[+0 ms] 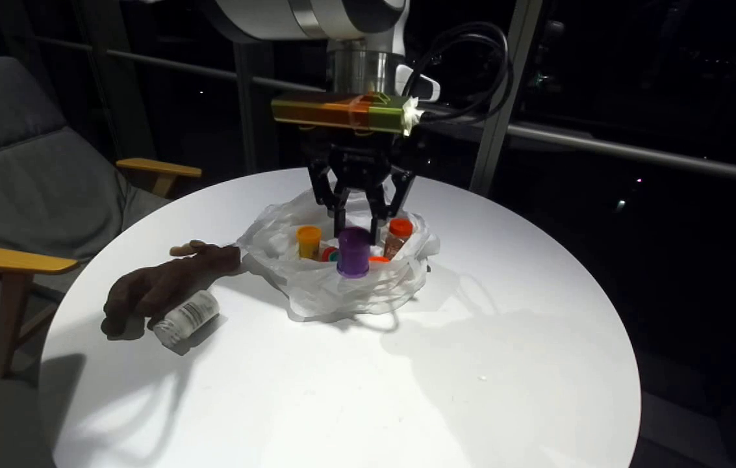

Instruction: Pick up all the objects surrounding the plastic and arrange them on the plastic

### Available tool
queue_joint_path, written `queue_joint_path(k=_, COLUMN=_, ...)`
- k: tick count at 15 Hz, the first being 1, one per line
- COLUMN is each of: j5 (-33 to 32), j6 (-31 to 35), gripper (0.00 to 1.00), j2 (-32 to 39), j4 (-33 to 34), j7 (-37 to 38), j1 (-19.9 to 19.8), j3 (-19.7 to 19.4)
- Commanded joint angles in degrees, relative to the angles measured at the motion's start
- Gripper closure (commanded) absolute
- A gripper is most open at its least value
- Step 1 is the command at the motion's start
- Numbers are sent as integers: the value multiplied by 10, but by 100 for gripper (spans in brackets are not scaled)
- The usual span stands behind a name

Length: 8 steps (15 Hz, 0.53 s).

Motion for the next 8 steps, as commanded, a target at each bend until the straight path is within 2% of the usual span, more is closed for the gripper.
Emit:
queue_joint_path(k=1, j5=1, j6=8, gripper=74, j2=88, j4=125, j7=-8, j1=12, j3=8)
queue_joint_path(k=8, j5=6, j6=12, gripper=74, j2=207, j4=290, j7=-8, j1=17, j3=5)
